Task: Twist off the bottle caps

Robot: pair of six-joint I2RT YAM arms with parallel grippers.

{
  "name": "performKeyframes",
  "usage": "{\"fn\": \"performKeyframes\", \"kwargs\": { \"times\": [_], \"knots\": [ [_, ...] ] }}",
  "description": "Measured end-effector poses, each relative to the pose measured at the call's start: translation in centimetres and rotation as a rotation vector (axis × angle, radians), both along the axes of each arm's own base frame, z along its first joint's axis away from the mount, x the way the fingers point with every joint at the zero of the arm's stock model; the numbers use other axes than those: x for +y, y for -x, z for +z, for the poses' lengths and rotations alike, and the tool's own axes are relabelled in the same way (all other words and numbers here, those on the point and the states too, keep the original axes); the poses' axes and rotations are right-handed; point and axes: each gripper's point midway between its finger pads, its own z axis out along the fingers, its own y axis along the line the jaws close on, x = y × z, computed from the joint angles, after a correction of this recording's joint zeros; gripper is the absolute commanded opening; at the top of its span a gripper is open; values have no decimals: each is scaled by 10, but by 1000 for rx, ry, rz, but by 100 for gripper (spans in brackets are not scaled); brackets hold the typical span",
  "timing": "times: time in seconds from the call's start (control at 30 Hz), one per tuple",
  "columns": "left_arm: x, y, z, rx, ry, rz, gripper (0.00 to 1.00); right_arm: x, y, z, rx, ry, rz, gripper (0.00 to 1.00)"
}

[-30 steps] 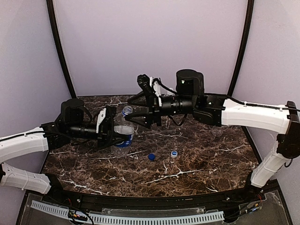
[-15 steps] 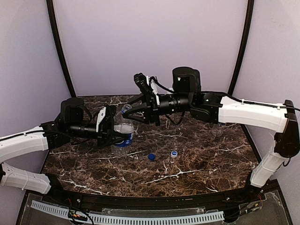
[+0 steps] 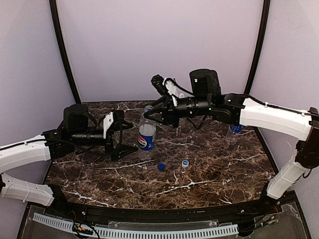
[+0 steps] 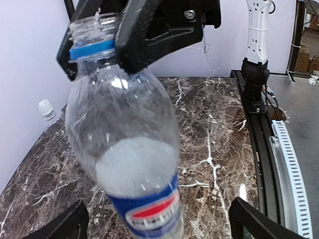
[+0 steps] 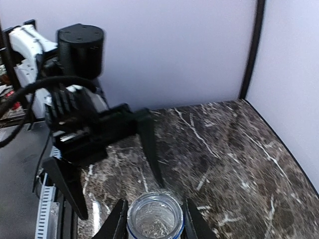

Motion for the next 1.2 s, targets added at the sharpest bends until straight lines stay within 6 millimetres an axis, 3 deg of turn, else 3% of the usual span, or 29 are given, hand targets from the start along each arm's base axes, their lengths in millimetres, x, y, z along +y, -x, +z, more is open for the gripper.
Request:
{"fn": "performKeyframes", "kwargs": {
  "times": [0.13, 0.23, 0.4, 0.57, 0.7, 0.87, 1.03, 1.2],
  "knots": [
    [6, -13, 4, -54, -3, 78, 99, -48, -51, -4, -8, 67, -286, 0],
    [9, -18, 5, -81, -5, 110, 99, -107, -98, -9, -11, 98, -547, 0],
    [10, -19, 2, -88, -8, 119, 99, -213, -172, -37, 25, 161, -923, 0],
    [11, -19, 2, -94, -9, 122, 99, -282, -221, -63, 56, 205, -1119, 0],
    [11, -19, 3, -98, -11, 123, 99, -316, -251, -80, 82, 204, -1191, 0],
    [11, -20, 3, -103, -12, 122, 99, -342, -281, -97, 115, 183, -1214, 0],
    [11, -20, 3, -110, -15, 120, 99, -345, -304, -100, 116, 159, -1192, 0],
    [11, -20, 3, -115, -17, 118, 99, -342, -312, -102, 103, 161, -1176, 0]
  ]
}}
